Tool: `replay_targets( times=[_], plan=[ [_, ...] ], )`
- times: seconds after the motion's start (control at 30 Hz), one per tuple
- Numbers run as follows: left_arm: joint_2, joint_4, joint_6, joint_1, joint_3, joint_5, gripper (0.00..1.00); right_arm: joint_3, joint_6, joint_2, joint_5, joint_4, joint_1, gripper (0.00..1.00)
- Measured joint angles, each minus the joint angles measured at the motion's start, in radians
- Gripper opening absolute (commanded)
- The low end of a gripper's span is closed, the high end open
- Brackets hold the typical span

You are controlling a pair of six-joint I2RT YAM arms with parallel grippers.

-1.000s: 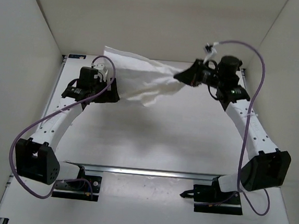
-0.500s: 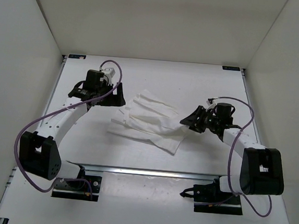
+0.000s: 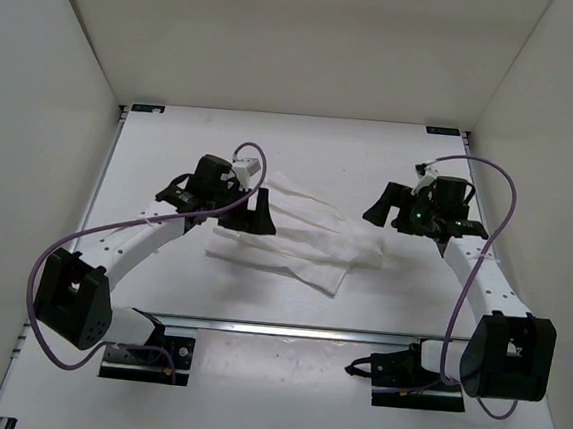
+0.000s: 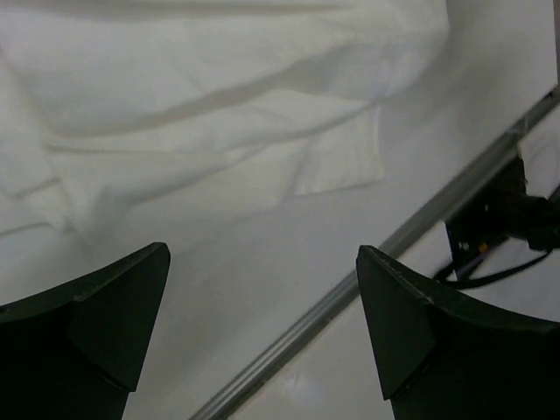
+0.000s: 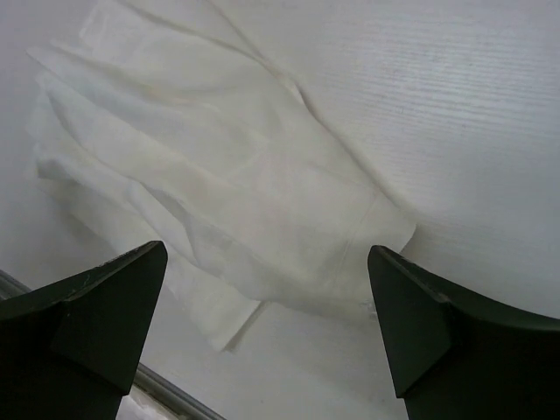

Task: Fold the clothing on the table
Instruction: Flatten the skirt out

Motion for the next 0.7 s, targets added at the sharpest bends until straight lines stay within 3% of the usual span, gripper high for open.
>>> replay_targets(
  times=[0.17,0.33,0.5,0.7],
  plan=[
    [-0.015,0.045,-0.074,-0.063,-0.101,0.098,0.98,0.008,-0.191,-0.013,0.119,-0.127,0.143,0.97],
    [-0.017,0.064,-0.106,-0.045,-0.126,0.138,0.98,0.008,-0.357,-0.069,0.274,-0.212,0.254,0.99],
    [-0.024,0.095,-0.117,-0.033,-0.126,0.154,0.99,-0.026,-0.489,-0.104,0.386,-0.243,0.234,0.93],
    [-0.024,0.105,-0.127,-0.035,-0.126,0.163,0.98,-0.098,-0.571,-0.114,0.376,-0.229,0.199,0.91]
  ],
)
